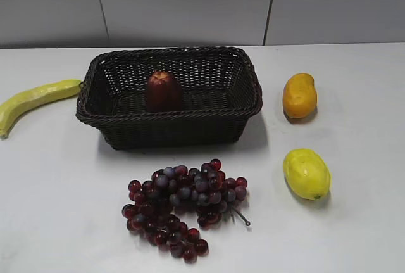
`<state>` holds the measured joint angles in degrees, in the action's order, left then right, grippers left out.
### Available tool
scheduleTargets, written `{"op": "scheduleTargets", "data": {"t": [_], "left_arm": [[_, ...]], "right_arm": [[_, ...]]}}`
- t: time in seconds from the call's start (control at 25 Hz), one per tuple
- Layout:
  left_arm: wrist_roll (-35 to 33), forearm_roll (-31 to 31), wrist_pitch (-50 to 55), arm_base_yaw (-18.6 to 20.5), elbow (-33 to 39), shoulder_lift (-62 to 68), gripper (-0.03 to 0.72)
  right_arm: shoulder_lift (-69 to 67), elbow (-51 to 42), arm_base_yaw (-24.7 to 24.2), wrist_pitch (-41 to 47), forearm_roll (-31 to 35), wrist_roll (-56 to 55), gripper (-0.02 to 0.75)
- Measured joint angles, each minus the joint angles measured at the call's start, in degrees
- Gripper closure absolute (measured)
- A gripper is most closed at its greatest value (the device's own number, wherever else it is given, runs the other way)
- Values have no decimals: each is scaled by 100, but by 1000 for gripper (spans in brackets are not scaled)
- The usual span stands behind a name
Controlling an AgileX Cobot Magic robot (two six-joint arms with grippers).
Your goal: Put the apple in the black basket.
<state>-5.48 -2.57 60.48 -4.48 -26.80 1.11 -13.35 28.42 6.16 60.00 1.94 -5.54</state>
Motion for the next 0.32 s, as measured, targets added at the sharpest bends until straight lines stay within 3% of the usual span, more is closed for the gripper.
{"op": "scheduleTargets", "data": {"t": [0.32], "left_arm": [[0,0,0,0,4,0,113]], "right_arm": [[0,0,0,0,0,0,167]]}}
